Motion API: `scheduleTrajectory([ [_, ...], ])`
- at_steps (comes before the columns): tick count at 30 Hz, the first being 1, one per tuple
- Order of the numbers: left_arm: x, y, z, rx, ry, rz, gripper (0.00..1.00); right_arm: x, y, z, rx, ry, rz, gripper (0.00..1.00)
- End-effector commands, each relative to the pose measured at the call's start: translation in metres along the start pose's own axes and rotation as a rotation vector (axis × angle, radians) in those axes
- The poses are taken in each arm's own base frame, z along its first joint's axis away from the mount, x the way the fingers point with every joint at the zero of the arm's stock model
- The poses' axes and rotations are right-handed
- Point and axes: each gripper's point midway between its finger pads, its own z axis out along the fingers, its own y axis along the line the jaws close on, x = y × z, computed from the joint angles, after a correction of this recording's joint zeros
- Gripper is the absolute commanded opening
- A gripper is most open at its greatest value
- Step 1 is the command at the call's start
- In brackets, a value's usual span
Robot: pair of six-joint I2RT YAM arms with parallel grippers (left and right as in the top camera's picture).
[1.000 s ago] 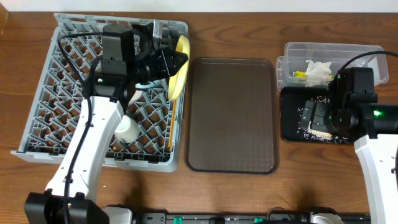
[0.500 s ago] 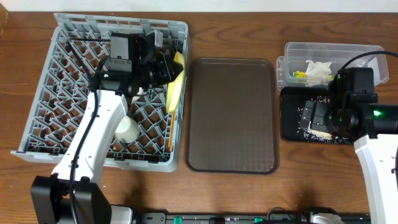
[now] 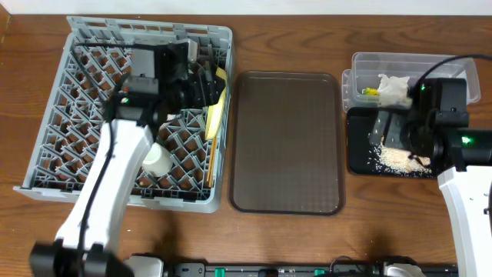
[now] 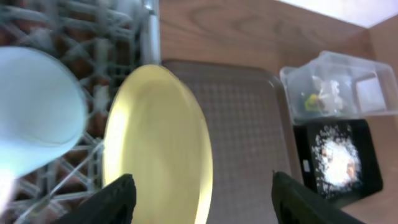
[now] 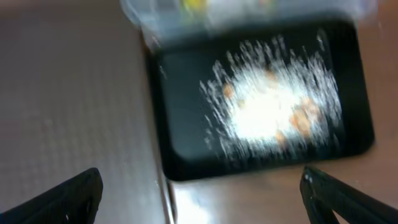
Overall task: Sort waste into correct bins and load items into the dishwasher
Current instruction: 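Release the plate and withdraw the left gripper from the rack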
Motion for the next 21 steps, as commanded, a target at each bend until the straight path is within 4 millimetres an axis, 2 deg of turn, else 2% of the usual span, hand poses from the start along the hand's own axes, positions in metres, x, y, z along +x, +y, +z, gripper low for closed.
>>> scheduleTrajectory([
  [1,0.003,0.022,-0.031,-0.183,-0.037,0.023,0.73,-0.022,0.04,-0.007,-0.223,-0.08,-0.108,0.99],
  [3,0.022,0.044,-0.042,-0.311,0.023,-0.004,0.77,-0.027,0.057,-0.007,-0.306,-0.099,-0.164,0.99],
  [4,0.032,0.052,-0.046,-0.357,0.057,-0.014,0.79,-0.026,0.059,-0.004,-0.312,-0.092,-0.179,0.99],
  [6,0.056,0.063,-0.055,-0.424,0.147,-0.045,0.82,-0.019,0.056,0.003,-0.291,-0.051,-0.174,0.99],
  [9,0.09,0.069,-0.067,-0.467,0.285,-0.081,0.83,0.002,0.038,0.013,-0.204,0.056,-0.135,0.99],
  [11,0.106,0.071,-0.074,-0.488,0.349,-0.096,0.83,0.012,0.028,0.015,-0.15,0.1,-0.096,0.99],
  [16,0.123,0.079,-0.095,-0.562,0.39,-0.092,0.83,0.034,0.021,0.008,-0.129,0.136,-0.078,0.99],
  [21,0.123,0.071,-0.113,-0.514,0.218,-0.047,0.83,0.05,0.016,-0.005,-0.145,0.024,-0.085,0.99],
])
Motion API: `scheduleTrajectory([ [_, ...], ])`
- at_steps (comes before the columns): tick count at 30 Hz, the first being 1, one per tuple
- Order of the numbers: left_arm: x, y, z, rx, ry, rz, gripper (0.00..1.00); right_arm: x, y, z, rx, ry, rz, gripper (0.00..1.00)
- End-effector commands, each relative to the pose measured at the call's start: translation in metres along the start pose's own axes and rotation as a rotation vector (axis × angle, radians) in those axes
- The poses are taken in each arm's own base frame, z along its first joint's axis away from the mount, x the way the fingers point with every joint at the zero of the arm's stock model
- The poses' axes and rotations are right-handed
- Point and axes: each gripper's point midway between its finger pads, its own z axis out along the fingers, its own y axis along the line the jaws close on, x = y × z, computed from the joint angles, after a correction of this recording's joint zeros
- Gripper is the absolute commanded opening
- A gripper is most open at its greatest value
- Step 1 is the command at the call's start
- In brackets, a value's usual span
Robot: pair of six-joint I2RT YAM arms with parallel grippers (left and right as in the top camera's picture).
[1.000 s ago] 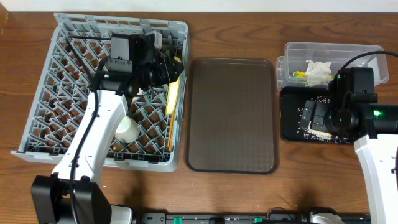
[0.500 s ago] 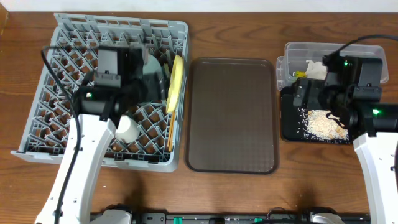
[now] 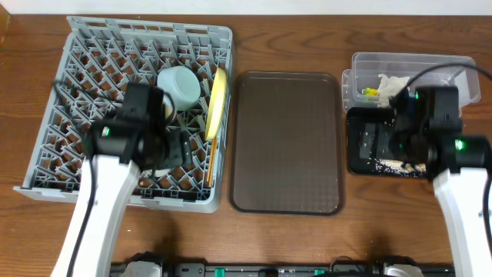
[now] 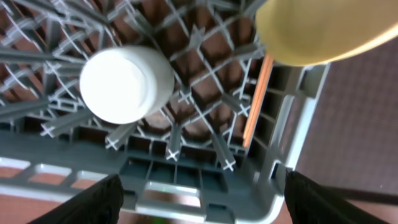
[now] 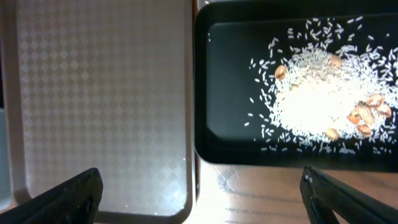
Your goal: Sort waste into correct bins and load items into the dishwasher
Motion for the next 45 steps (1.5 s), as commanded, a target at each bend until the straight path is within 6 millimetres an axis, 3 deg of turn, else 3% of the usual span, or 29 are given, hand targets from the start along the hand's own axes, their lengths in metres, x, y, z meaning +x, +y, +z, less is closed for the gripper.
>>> scheduleTrajectory([
  [1,0.006,0.008,-0.023,0.018,-0.185,0.021,0.83,0.014,-0.002,-0.016,0.007,-0.119,-0.007,0.99],
  [5,0.019,0.012,-0.046,0.081,-0.441,0.051,0.83,0.025,-0.007,-0.03,0.013,-0.294,-0.023,0.99],
  [6,0.022,0.013,-0.05,0.098,-0.502,0.05,0.92,0.028,-0.008,-0.033,0.014,-0.33,-0.026,0.99],
  [8,0.026,0.014,-0.061,0.13,-0.618,0.049,0.92,0.034,-0.011,-0.039,0.023,-0.383,-0.028,0.99],
  [14,0.041,0.018,-0.097,0.185,-0.815,0.047,0.93,0.051,-0.012,-0.046,0.019,-0.41,-0.031,0.99],
  [17,0.045,0.019,-0.105,0.197,-0.856,0.047,0.93,0.061,-0.014,-0.043,0.024,-0.371,-0.028,0.99],
  [23,0.045,0.019,-0.105,0.198,-0.86,0.047,0.93,0.075,-0.016,-0.038,0.032,-0.308,-0.022,0.99],
  [36,0.045,0.019,-0.105,0.198,-0.86,0.047,0.94,0.078,-0.016,-0.039,0.032,-0.309,-0.022,0.99],
  [40,0.045,0.019,-0.105,0.198,-0.86,0.047,0.94,0.076,-0.016,-0.052,0.032,-0.393,-0.029,0.99],
  [45,0.045,0.019,-0.105,0.198,-0.86,0.047,0.94,0.063,-0.004,-0.07,-0.019,-0.65,-0.12,0.99],
])
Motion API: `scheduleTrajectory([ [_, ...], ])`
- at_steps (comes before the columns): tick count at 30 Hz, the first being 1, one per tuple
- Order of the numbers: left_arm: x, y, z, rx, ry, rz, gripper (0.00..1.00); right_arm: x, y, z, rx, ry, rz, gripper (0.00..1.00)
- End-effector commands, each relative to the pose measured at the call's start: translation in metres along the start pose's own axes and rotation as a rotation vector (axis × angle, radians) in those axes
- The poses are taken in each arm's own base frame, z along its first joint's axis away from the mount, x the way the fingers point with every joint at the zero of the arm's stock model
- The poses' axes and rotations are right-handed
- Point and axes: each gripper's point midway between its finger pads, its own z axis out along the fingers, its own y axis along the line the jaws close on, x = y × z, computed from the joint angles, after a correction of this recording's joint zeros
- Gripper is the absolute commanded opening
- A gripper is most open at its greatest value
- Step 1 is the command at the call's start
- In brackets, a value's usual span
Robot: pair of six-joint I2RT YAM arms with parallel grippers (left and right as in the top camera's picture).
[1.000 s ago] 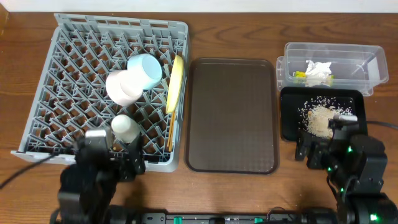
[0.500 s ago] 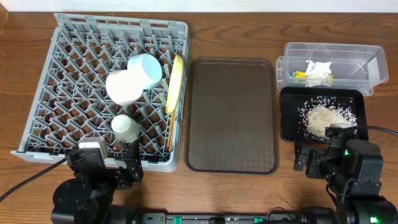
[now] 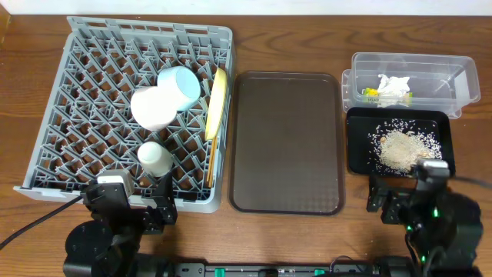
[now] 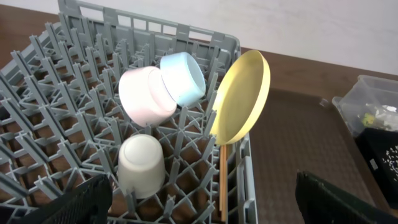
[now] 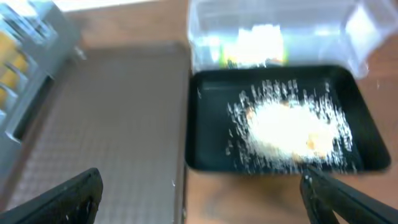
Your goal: Sort waste into correct bins and load items into the dishwasher
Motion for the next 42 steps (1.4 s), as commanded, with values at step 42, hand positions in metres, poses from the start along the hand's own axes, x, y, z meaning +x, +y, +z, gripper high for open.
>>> scheduleTrajectory([
  [42,0.0,0.003,0.001,-0.014,-0.004,0.009,0.95,0.022,0.0,0.073,-0.06,-0.481,-0.084,0.99],
])
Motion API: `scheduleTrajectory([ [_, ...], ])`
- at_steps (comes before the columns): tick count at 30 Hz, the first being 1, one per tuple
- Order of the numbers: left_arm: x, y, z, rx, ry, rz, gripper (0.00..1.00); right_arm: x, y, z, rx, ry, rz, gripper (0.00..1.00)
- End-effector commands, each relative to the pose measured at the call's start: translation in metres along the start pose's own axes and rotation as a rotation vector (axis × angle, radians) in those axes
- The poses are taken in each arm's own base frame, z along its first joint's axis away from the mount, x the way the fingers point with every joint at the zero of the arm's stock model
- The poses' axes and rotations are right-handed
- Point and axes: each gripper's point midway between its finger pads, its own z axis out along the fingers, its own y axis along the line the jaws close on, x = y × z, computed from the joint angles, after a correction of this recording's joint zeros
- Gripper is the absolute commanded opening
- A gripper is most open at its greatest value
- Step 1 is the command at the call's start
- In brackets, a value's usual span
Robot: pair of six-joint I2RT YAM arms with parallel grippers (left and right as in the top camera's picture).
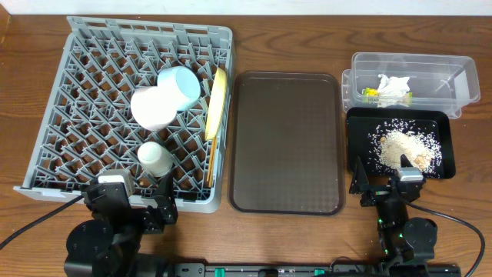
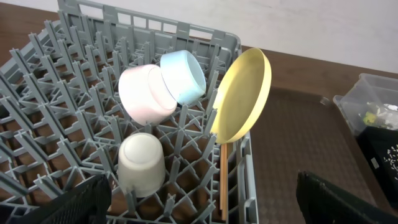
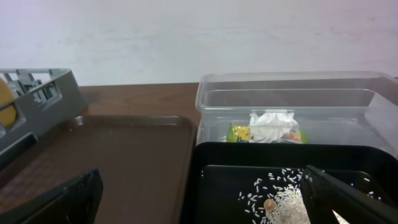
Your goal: Sort waste into correct bins and load items into the dishwasher
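The grey dish rack [image 1: 46, 115] holds a blue cup [image 1: 179, 86], a pink cup [image 1: 152, 108] leaning on it, a small white cup [image 1: 155, 158], an upright yellow plate [image 1: 217, 101] and an orange stick [image 1: 209, 168]. The left wrist view shows the plate [image 2: 244, 93] and white cup [image 2: 142, 163] too. The clear bin [image 1: 442, 65] holds wrappers [image 1: 390, 86]. Rice and nuts [image 1: 401, 148] lie in the black bin [image 1: 361, 158]. My left gripper [image 1: 132, 201] [image 2: 199, 211] is open and empty at the rack's front edge. My right gripper [image 1: 382, 185] [image 3: 199, 208] is open and empty just before the black bin.
A brown serving tray [image 1: 286, 142] lies between the rack and the bins with nothing on it. Both arm bases sit at the table's front edge. Wooden table [image 1: 31, 223] shows around everything.
The left arm and everything in the rack are unchanged. My right gripper has shifted a little left along the front edge, and its camera now looks level across the black and clear bins.
First my left gripper was over the rack by the yellow plate and my right over the black bin. Then the left hung above the rack's front part, the right still over the bin. After that both arms stood back at the table's front edge, open and empty, as now.
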Motion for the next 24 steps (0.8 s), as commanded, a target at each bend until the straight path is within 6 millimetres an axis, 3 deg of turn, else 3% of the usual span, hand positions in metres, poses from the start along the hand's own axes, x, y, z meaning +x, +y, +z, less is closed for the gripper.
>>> scheduleTrajectory([
  [1,-0.002,0.002,-0.001,-0.012,-0.01,0.009,0.95,0.001,-0.001,0.0,0.007,0.0,-0.01,0.99],
  [17,-0.002,0.002,-0.001,-0.012,-0.01,0.009,0.95,0.0,-0.001,0.0,0.007,0.0,-0.01,0.99],
  [24,0.02,0.021,0.005,-0.091,0.038,-0.028,0.96,0.001,-0.001,0.0,0.007,0.0,-0.01,0.99],
])
